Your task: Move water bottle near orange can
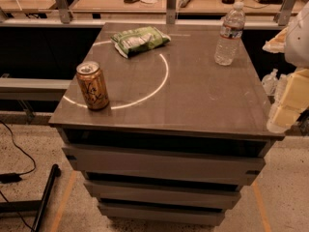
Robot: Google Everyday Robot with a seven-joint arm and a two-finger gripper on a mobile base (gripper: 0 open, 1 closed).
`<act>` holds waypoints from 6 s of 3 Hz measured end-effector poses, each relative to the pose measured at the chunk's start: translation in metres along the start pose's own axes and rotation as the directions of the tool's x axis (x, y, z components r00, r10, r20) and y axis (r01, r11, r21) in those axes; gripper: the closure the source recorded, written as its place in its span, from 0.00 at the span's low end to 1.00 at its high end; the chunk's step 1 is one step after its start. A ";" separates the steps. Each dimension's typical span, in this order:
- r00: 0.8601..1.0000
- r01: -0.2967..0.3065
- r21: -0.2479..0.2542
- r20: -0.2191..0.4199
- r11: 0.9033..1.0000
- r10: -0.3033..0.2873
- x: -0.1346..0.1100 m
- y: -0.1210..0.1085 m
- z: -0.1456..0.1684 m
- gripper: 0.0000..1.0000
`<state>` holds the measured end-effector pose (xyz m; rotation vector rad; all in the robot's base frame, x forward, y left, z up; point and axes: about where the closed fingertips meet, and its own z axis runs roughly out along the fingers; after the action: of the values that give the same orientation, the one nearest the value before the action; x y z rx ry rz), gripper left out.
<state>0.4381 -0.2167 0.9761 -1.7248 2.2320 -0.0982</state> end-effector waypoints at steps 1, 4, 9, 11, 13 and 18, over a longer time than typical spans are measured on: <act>1.000 0.000 0.000 0.000 1.000 0.000 0.000 0.000 0.000 0.00; 0.953 -0.284 0.180 0.163 0.942 0.257 0.051 -0.165 0.014 0.00; 0.486 -0.691 0.009 0.746 0.723 0.456 -0.025 -0.329 0.104 0.00; 0.502 -0.672 -0.022 0.722 0.740 0.477 -0.052 -0.330 0.129 0.47; 0.565 -0.603 -0.062 0.671 0.796 0.480 -0.070 -0.300 0.118 1.00; 0.487 -0.002 -0.184 0.858 0.983 0.162 -0.203 -0.157 0.084 1.00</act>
Offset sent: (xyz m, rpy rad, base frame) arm 0.0657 -0.0211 0.0050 0.0092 -0.0713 -0.0670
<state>0.6532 -0.0541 0.9771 -1.2438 1.5147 0.8382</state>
